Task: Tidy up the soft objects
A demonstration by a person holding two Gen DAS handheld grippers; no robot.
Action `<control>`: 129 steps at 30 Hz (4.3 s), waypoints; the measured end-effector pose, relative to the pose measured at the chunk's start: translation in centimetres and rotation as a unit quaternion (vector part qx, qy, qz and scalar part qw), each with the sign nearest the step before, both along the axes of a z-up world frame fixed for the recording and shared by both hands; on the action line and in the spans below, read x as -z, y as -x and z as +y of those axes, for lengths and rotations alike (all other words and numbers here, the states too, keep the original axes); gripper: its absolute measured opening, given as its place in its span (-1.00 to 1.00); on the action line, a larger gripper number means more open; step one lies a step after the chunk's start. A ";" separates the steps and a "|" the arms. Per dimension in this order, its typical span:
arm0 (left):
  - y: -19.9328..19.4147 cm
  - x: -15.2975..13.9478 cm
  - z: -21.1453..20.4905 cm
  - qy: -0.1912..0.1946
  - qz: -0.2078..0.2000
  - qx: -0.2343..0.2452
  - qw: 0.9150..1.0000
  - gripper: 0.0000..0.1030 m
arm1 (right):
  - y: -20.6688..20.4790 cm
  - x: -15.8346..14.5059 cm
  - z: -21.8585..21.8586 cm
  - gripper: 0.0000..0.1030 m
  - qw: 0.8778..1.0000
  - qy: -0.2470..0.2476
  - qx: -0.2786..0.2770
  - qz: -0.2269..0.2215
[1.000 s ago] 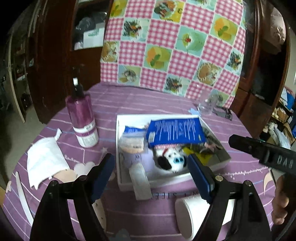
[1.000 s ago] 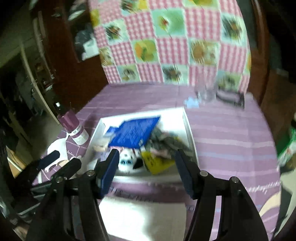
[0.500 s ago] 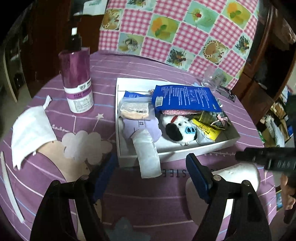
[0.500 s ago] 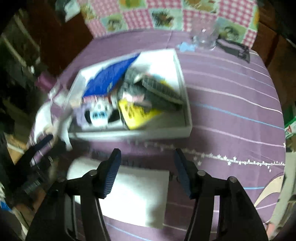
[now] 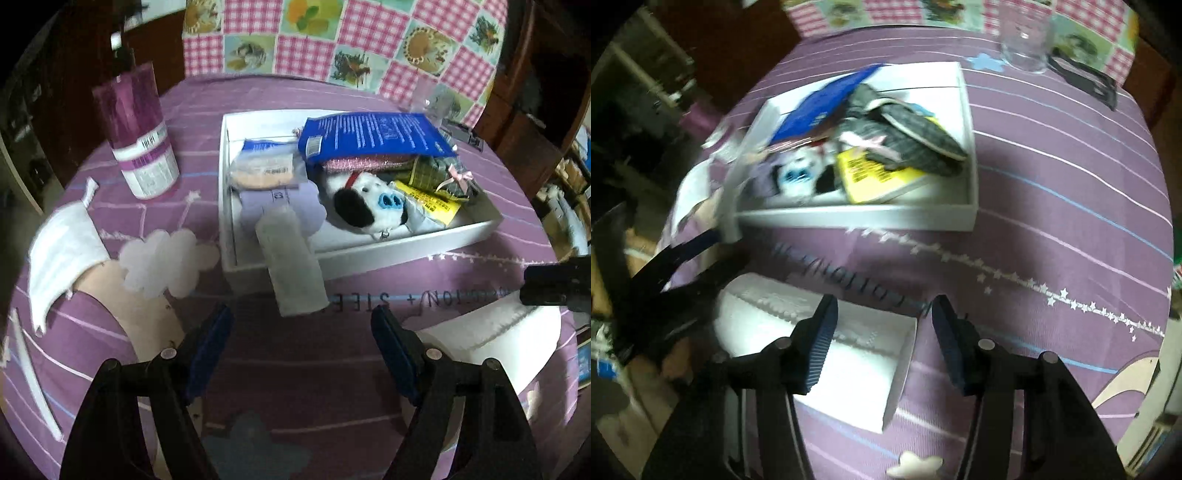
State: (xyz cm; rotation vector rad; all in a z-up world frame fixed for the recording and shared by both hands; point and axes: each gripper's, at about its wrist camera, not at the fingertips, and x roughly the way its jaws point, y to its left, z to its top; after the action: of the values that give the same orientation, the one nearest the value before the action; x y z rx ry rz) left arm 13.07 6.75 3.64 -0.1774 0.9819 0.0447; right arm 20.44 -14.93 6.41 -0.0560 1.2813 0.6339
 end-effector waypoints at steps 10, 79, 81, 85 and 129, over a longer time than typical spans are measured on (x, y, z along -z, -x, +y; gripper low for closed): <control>1.2 -1.9 3.7 0.025 -0.036 -0.016 0.999 0.52 | -0.9 0.1 0.3 0.06 1.000 0.001 0.014 -0.005; -1.9 -2.6 4.2 0.033 -0.137 -0.101 0.985 0.55 | -7.1 -2.1 0.4 0.06 0.969 0.021 0.174 -0.172; -2.1 -2.3 4.8 0.036 -0.131 -0.105 0.985 0.54 | -8.5 -1.6 -0.5 0.06 0.968 0.020 0.191 -0.162; -3.1 -0.5 5.0 0.021 -0.090 -0.099 0.991 0.22 | -11.1 1.4 -0.8 0.06 0.978 0.021 0.181 -0.100; 9.1 -6.2 -2.6 -0.023 -0.239 0.017 0.971 1.00 | 11.5 -5.6 -2.7 0.31 0.932 -0.007 0.154 -0.328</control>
State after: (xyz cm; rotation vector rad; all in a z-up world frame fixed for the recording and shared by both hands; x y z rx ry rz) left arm 3.93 4.12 9.80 -0.1208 0.5011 -0.0068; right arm 8.96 -17.61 11.96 -0.0479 0.6167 0.3068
